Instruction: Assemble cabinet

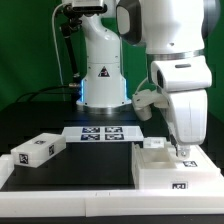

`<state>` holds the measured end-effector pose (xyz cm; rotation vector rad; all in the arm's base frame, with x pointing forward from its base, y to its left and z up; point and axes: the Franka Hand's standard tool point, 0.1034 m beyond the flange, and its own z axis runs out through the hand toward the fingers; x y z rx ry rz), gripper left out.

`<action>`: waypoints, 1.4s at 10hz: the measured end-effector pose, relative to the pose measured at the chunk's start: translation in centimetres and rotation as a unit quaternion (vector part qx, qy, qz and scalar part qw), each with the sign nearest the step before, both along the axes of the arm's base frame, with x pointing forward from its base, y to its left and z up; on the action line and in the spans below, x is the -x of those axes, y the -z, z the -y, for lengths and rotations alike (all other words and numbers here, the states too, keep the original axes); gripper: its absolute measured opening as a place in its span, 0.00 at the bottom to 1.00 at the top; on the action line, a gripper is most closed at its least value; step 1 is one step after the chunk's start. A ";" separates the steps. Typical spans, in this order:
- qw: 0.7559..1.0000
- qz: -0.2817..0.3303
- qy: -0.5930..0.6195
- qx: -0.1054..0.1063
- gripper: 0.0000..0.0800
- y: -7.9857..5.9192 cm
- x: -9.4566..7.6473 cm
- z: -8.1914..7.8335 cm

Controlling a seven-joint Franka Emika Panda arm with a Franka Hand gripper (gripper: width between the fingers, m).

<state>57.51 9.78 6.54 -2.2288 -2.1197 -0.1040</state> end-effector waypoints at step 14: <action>0.999 -0.003 0.051 0.021 1.00 0.0 12.2 1.0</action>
Offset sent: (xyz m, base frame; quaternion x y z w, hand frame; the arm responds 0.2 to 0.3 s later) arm -0.0412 -0.0044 0.0142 -0.0156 -0.0359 0.0550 0.9977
